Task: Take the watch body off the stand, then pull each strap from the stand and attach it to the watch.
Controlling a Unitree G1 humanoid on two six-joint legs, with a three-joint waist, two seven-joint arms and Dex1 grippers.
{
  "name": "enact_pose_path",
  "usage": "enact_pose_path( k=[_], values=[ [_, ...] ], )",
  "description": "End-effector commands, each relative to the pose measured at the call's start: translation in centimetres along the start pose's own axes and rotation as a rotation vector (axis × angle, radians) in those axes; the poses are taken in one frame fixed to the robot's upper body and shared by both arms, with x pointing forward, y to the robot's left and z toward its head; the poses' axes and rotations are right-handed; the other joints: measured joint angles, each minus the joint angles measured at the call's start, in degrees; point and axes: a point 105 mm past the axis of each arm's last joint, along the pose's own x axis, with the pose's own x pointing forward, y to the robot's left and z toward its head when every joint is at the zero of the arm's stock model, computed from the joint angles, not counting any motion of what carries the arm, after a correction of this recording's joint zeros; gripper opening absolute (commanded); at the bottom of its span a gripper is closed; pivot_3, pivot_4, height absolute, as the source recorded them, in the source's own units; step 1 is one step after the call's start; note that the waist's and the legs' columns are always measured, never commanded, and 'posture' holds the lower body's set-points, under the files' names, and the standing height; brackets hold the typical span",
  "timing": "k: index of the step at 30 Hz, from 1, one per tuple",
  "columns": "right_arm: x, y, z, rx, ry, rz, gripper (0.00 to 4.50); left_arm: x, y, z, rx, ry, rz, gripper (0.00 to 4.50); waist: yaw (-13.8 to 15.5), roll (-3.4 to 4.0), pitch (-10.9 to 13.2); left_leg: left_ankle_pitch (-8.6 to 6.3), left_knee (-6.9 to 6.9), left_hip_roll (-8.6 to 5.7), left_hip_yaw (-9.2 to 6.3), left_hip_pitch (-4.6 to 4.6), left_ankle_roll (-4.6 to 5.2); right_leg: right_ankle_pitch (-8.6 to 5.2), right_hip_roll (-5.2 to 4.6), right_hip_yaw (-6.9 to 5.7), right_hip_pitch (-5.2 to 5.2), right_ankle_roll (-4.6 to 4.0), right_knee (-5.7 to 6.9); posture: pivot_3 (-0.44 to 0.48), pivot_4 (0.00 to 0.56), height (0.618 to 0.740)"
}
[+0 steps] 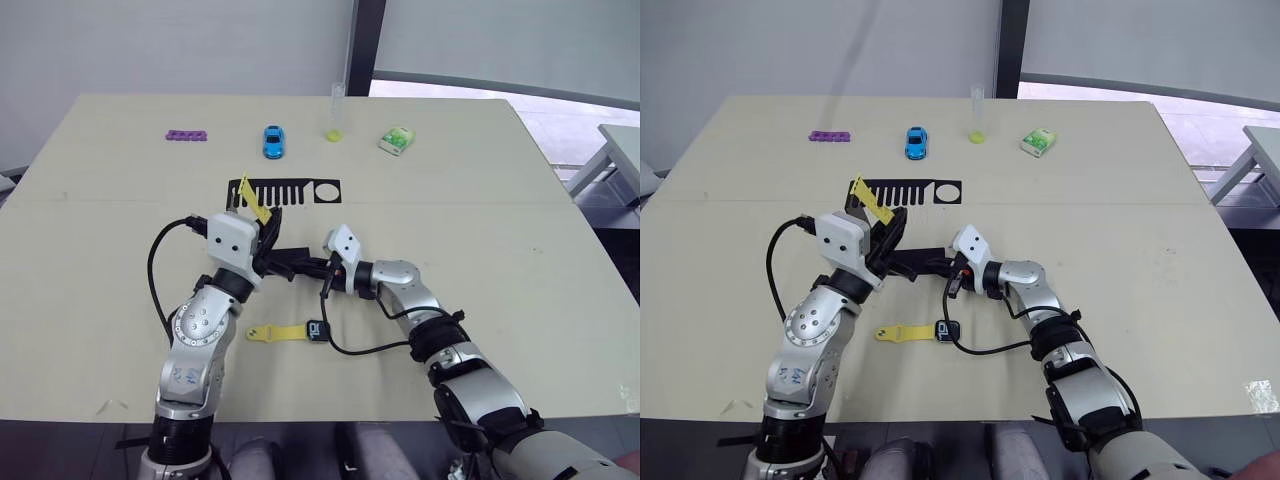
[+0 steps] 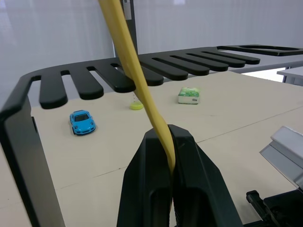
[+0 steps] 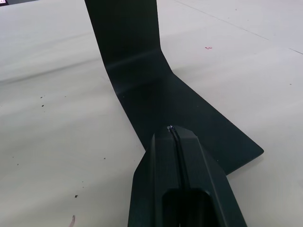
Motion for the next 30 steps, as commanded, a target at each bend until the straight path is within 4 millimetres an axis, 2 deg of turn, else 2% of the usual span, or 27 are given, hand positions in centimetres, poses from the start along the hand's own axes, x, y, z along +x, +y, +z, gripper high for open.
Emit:
enact_pose_path(
  k=[1, 10, 18, 23, 26, 30],
  values=[
    [-0.1, 0.8, -3.0, 0.093, 0.088, -0.006, 0.0, -0.1, 0.2, 2.2, 0.01, -0.076, -0.007, 0.04, 0.0, 0.0, 0.0, 0.0, 0.0, 0.01, 0.0, 0.0, 0.0, 0.0, 0.0, 0.0, 0.0, 0.0, 0.0, 0.0, 0.15, 0.74],
    [-0.1, 0.9, -3.3, 0.105, 0.103, -0.004, 0.0, -0.2, 1.1, 3.0, 0.045, -0.084, 0.011, 0.04, 0.0, 0.0, 0.0, 0.0, -0.02, 0.0, 0.0, 0.0, 0.0, 0.0, 0.0, 0.0, 0.0, 0.0, -0.03, 0.0, 0.15, 0.74],
    [-0.2, 0.7, -3.4, 0.11, 0.113, -0.016, 0.0, -2.3, 0.1, 1.9, 0.024, -0.048, -0.046, 0.04, -0.1, 0.01, 0.0, 0.01, -0.08, 0.02, 0.0, 0.01, -0.02, 0.0, 0.0, 0.0, 0.0, 0.0, -0.07, 0.0, 0.15, 0.74],
    [-0.2, 0.7, -3.5, 0.111, 0.114, -0.023, 0.0, -3.0, 0.4, 1.5, 0.021, -0.032, -0.057, 0.04, -0.1, 0.01, 0.0, 0.01, -0.09, 0.01, -0.01, 0.01, -0.02, 0.0, 0.0, 0.0, 0.01, 0.0, -0.11, 0.0, 0.15, 0.74],
    [-0.2, 0.5, -3.2, 0.105, 0.102, -0.028, 0.0, -3.8, 0.0, 2.0, -0.008, -0.059, -0.127, 0.04, -0.2, 0.01, 0.0, 0.01, -0.1, 0.02, -0.01, 0.01, -0.02, 0.0, 0.0, 0.0, 0.01, 0.0, -0.11, 0.0, 0.15, 0.74],
    [-0.8, 0.3, -1.9, 0.075, 0.06, -0.003, 0.0, -6.4, 0.0, 3.4, -0.133, -0.094, -0.288, 0.04, -0.3, 0.03, 0.0, 0.01, -0.13, 0.03, -0.02, -0.01, -0.02, 0.0, 0.0, -0.01, 0.0, 0.0, -0.14, 0.0, 0.15, 0.74]
  ],
)
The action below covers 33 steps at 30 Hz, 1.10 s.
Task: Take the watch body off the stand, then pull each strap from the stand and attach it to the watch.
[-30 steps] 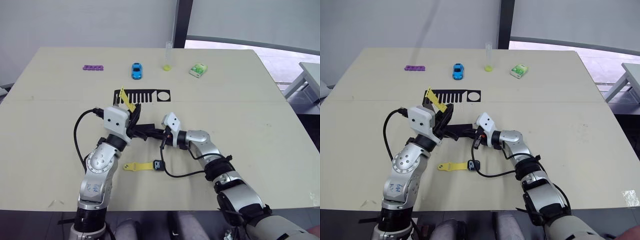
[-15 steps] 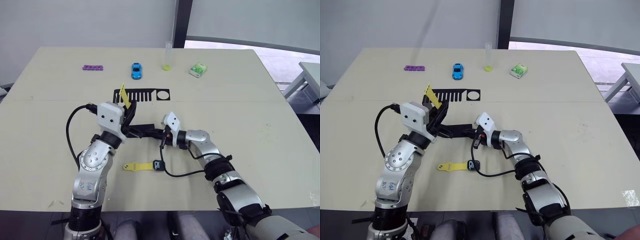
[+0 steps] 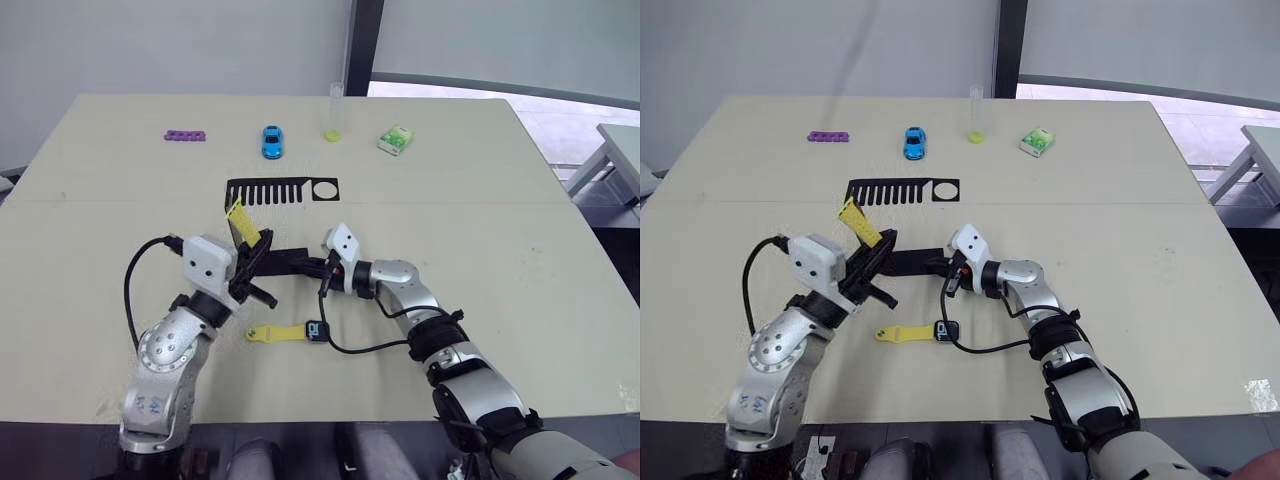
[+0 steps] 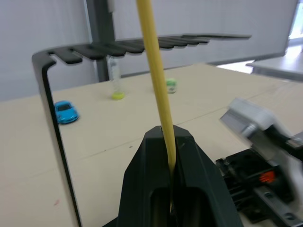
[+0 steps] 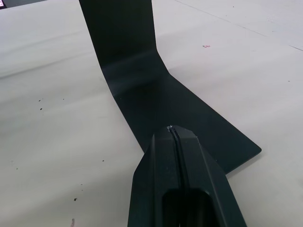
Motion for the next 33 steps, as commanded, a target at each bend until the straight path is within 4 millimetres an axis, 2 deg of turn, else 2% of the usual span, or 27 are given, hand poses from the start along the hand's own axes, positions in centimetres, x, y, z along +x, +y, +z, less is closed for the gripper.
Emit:
enact_pose_path(
  k=[1, 6, 9, 12, 16, 19, 22, 25, 29, 30, 33],
  values=[
    [-1.1, 0.4, -1.5, 0.048, 0.042, 0.024, 0.0, -2.2, -0.6, 2.8, -0.071, -0.078, -0.149, 0.04, 0.1, 0.03, 0.0, 0.0, -0.01, 0.01, -0.04, -0.01, 0.0, 0.0, 0.0, -0.02, 0.0, 0.0, -0.03, 0.0, 0.15, 0.74],
    [-3.1, 0.4, 1.6, 0.034, -0.06, 0.071, 0.0, -5.6, 0.3, 3.1, -0.176, 0.071, -0.302, 0.04, 0.5, 0.13, 0.1, -0.01, -0.04, 0.01, -0.24, -0.22, 0.01, 0.0, -0.08, -0.24, 0.0, 0.0, -0.3, 0.0, 0.15, 0.74],
    [-6.4, 0.4, 2.6, 0.032, -0.079, 0.095, 0.0, -7.5, 0.2, 4.1, -0.359, 0.155, -0.439, 0.04, 0.6, 0.21, 0.2, -0.05, -0.04, -0.05, -0.36, -0.45, 0.08, 0.0, -0.18, -0.38, -0.05, 0.0, -0.44, 0.0, 0.15, 0.74],
    [-9.7, 1.0, 3.3, 0.104, -0.124, 0.105, 0.0, -7.9, 0.2, 5.0, -0.49, 0.199, -0.529, 0.04, 0.8, 0.3, 0.2, -0.08, -0.03, -0.12, -0.73, -0.88, 0.11, 0.0, -0.29, -0.68, -0.28, 0.0, -0.57, 0.0, 0.15, 0.74],
    [-13.6, 2.4, 4.6, 0.234, -0.216, 0.113, 0.0, -7.9, 0.0, 4.4, -0.536, 0.306, -0.625, 0.04, 0.7, 0.38, 0.3, -0.09, -0.11, -0.13, -0.97, -1.06, 0.08, -0.01, -0.25, -0.87, -0.31, -0.01, -0.74, 0.0, 0.15, 0.74],
    [-15.1, 3.1, 5.5, 0.311, -0.258, 0.097, 0.0, -7.6, -0.1, 4.3, -0.541, 0.325, -0.668, 0.04, 0.3, 0.46, 0.3, -0.09, -0.12, -0.13, -0.91, -1.07, 0.07, -0.01, -0.21, -0.82, -0.31, -0.01, -0.77, 0.0, 0.15, 0.74],
    [-16.8, 4.8, 6.6, 0.472, -0.337, 0.091, 0.79, -6.4, -1.2, 3.7, -0.528, 0.355, -0.755, 0.0, 0.6, 0.46, 0.3, -0.05, -0.11, -0.13, -0.94, -1.06, 0.02, -0.01, -0.15, -0.78, -0.31, -0.01, -0.72, 0.0, 0.15, 0.74],
    [-16.9, 6.1, 6.9, 0.548, -0.366, 0.083, 2.31, -5.6, -2.0, 3.1, -0.499, 0.387, -0.804, 0.0, 1.0, 0.46, 0.3, -0.03, -0.11, -0.16, -1.05, -1.06, -0.01, -0.01, -0.11, -0.76, -0.27, -0.01, -0.71, 0.0, 0.15, 0.74],
    [-15.8, 7.5, 7.2, 0.65, -0.378, 0.095, 4.35, -4.4, -3.6, 2.1, -0.452, 0.445, -0.882, 0.0, 0.6, 0.46, 0.3, -0.02, -0.11, -0.21, -0.98, -1.07, 0.03, 0.03, -0.13, -0.63, -0.27, 0.04, -0.72, 0.0, 0.15, 0.74],
    [-15.6, 7.8, 7.3, 0.699, -0.39, 0.107, 4.47, -4.1, -4.0, 2.1, -0.466, 0.447, -0.9, 0.0, 0.6, 0.46, 0.3, -0.01, -0.11, -0.21, -0.97, -1.07, 0.04, 0.03, -0.11, -0.61, -0.28, 0.05, -0.7, 0.0, 0.15, 0.74],
    [-14.9, 8.3, 8.2, 0.769, -0.426, 0.136, 4.47, -3.4, -4.8, 1.9, -0.491, 0.469, -0.954, 0.0, 0.6, 0.45, 0.3, 0.01, -0.1, -0.2, -0.97, -1.07, 0.03, 0.03, -0.08, -0.6, -0.3, 0.05, -0.67, 0.0, 0.15, 0.74]
  ],
)
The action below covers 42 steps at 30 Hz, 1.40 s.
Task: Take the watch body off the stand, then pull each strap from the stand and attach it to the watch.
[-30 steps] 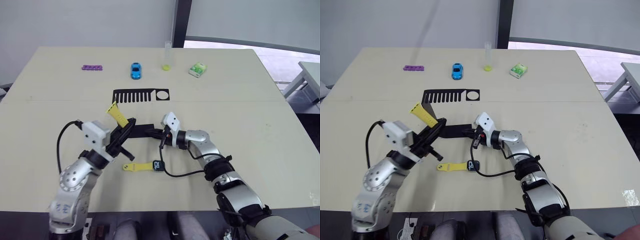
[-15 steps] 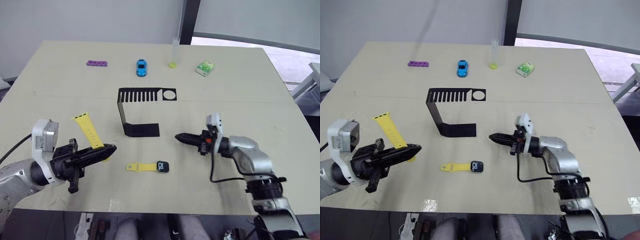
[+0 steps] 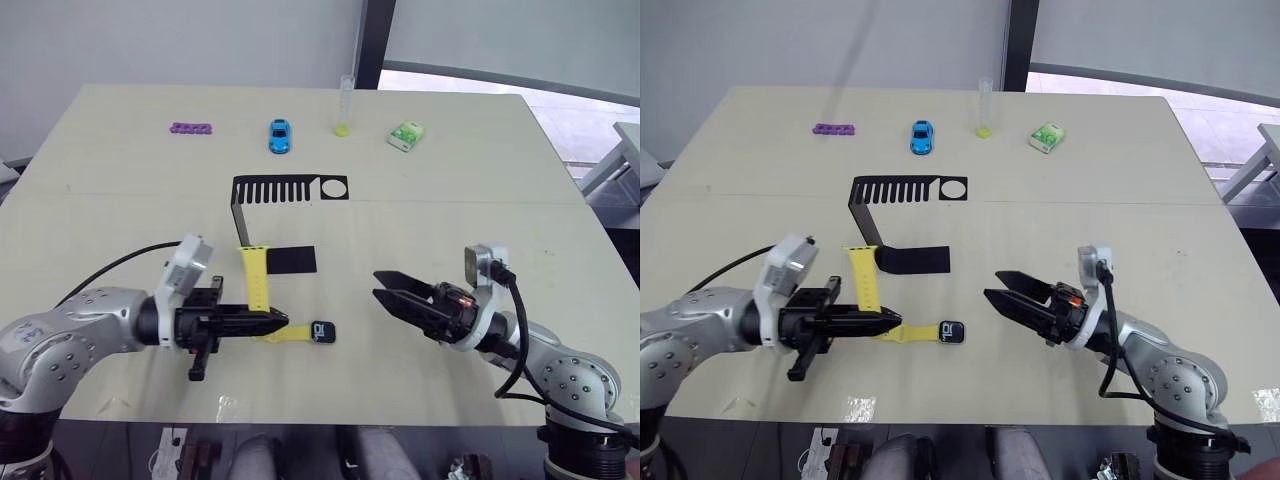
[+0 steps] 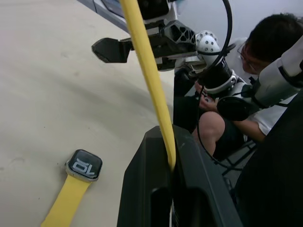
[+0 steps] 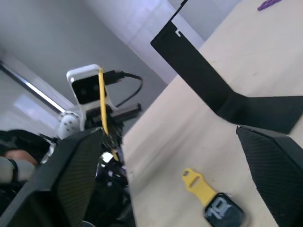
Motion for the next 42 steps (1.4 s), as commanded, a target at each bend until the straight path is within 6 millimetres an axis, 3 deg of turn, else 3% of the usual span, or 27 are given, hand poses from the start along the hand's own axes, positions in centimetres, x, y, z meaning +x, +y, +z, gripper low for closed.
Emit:
enact_pose_path(
  k=[1, 5, 22, 25, 28, 42],
  values=[
    [1.2, 1.8, 0.5, 0.039, -0.038, 0.053, 4.47, 1.1, -0.1, -0.1, -0.02, 0.039, -0.065, 0.0, 0.1, 0.0, 0.0, 0.02, 0.0, 0.0, 0.0, -0.01, 0.01, 0.0, 0.0, 0.01, -0.01, 0.0, 0.01, 0.0, 0.15, 0.74],
    [2.2, 2.2, 1.1, 0.061, -0.091, 0.052, 4.47, 2.2, 0.2, 0.3, -0.043, 0.025, -0.109, 0.0, 0.1, 0.0, 0.0, 0.03, 0.02, -0.01, 0.01, -0.02, 0.03, 0.0, 0.01, 0.05, -0.03, 0.0, -0.01, 0.0, 0.15, 0.74],
    [5.3, 4.0, -0.6, 0.029, -0.071, 0.133, 4.47, 3.9, 0.5, 0.5, -0.109, 0.017, -0.155, 0.0, 0.3, -0.02, 0.0, 0.05, 0.1, 0.0, -0.02, -0.05, 0.05, 0.01, 0.0, 0.06, -0.05, 0.03, 0.06, 0.0, 0.15, 0.74],
    [5.6, 3.9, -0.7, 0.026, -0.061, 0.137, 3.66, 4.0, 0.4, 0.3, -0.112, 0.028, -0.16, 0.0, 0.3, -0.01, 0.0, 0.06, 0.11, 0.0, -0.03, -0.05, 0.05, 0.01, 0.0, 0.06, -0.05, 0.03, 0.06, 0.0, 0.15, 0.74],
    [5.9, 3.8, -0.8, 0.022, -0.055, 0.142, 2.21, 4.2, 0.3, 0.3, -0.113, 0.025, -0.165, 0.0, 0.3, -0.02, 0.0, 0.06, 0.12, 0.0, -0.03, -0.05, 0.05, 0.01, 0.0, 0.06, -0.05, 0.03, 0.06, 0.0, 0.15, 0.74],
    [6.5, 3.2, -0.4, 0.05, -0.1, 0.132, 2.21, 4.6, 0.5, 0.3, -0.107, 0.007, -0.157, 0.0, 0.3, -0.02, 0.0, 0.07, 0.14, 0.0, -0.04, -0.05, 0.06, 0.01, -0.01, 0.06, -0.05, 0.03, 0.11, 0.0, 0.15, 0.74]
  ],
)
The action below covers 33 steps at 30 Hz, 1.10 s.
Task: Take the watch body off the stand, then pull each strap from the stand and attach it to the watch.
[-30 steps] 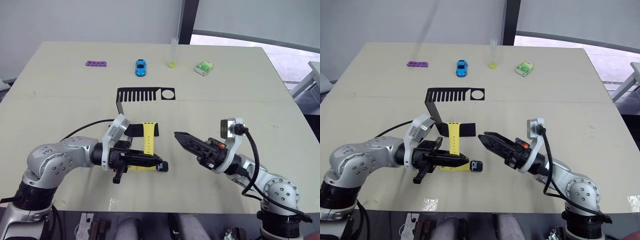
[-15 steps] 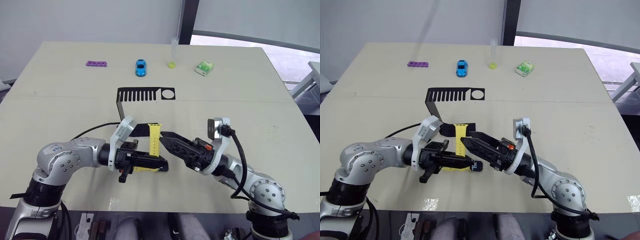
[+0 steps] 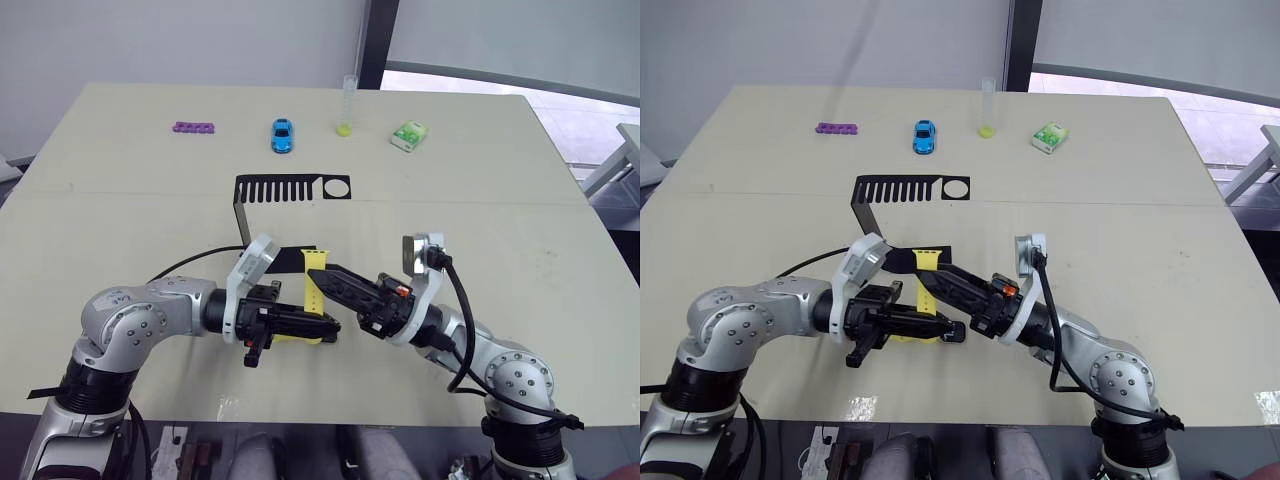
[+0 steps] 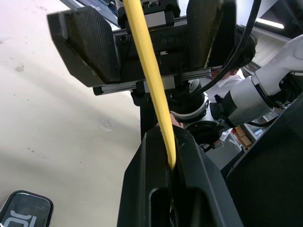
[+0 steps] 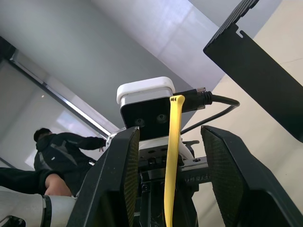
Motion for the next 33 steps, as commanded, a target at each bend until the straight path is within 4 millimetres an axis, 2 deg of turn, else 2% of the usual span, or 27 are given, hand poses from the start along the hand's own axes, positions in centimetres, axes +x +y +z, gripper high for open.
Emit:
enact_pose_path(
  k=[1, 7, 8, 9, 11, 29, 30, 33],
  values=[
    [0.25, 0.37, 0.76, -0.011, -0.047, 0.017, 2.21, 0.39, -0.53, 0.3, 0.038, 0.001, -0.017, 0.0, 0.0, 0.0, 0.0, 0.0, 0.0, 0.0, 0.0, 0.0, 0.0, 0.0, 0.0, 0.0, 0.0, 0.0, 0.0, 0.0, 0.15, 0.74],
    [0.36, 0.39, 0.85, -0.01, -0.061, 0.026, 2.21, 0.4, -0.46, 0.18, 0.037, -0.004, -0.016, 0.0, 0.0, 0.0, 0.0, 0.0, 0.01, 0.0, 0.0, 0.0, 0.0, 0.0, 0.0, 0.0, 0.0, 0.0, 0.01, 0.0, 0.15, 0.74],
    [0.36, 0.39, 0.87, -0.01, -0.061, 0.026, 1.66, 0.41, -0.45, 0.19, 0.037, -0.005, -0.015, 0.0, 0.0, 0.0, 0.0, 0.0, 0.01, 0.0, 0.0, 0.0, 0.0, 0.0, 0.0, 0.0, 0.0, 0.0, 0.02, 0.0, 0.15, 0.74],
    [0.38, 0.38, 0.86, -0.01, -0.061, 0.027, 1.37, 0.41, -0.44, 0.2, 0.037, -0.006, -0.015, 0.0, 0.0, 0.0, 0.0, 0.0, 0.01, 0.0, 0.0, 0.0, 0.0, 0.0, 0.0, 0.0, 0.0, 0.0, 0.02, 0.0, 0.15, 0.74],
    [0.4, 0.42, 0.78, -0.007, -0.055, 0.031, 0.46, 0.41, -0.42, 0.22, 0.038, -0.007, -0.015, 0.0, 0.0, 0.0, 0.0, 0.0, 0.01, 0.0, 0.0, 0.0, 0.0, 0.0, 0.0, 0.0, 0.0, 0.0, 0.02, 0.0, 0.15, 0.74],
    [0.53, 0.48, 0.63, 0.006, -0.059, 0.045, 0.46, 0.42, -0.31, 0.04, 0.043, -0.012, -0.006, 0.0, 0.0, 0.0, 0.0, 0.01, 0.02, 0.0, 0.0, 0.0, 0.0, 0.0, 0.0, 0.0, 0.0, 0.0, 0.03, 0.0, 0.15, 0.74],
    [0.55, 0.51, 0.61, 0.008, -0.059, 0.048, 0.22, 0.43, -0.31, 0.02, 0.044, -0.012, -0.006, 0.0, 0.0, 0.0, 0.0, 0.01, 0.02, 0.0, 0.0, 0.0, 0.0, 0.0, 0.0, 0.0, 0.0, 0.0, 0.03, 0.0, 0.15, 0.74],
    [0.57, 0.54, 0.55, 0.013, -0.057, 0.052, 0.22, 0.45, -0.28, 0.01, 0.048, -0.017, -0.003, 0.0, 0.0, 0.0, 0.0, 0.01, 0.02, 0.0, 0.0, 0.0, 0.0, 0.0, 0.0, 0.0, 0.0, 0.0, 0.03, 0.0, 0.15, 0.74]
  ],
)
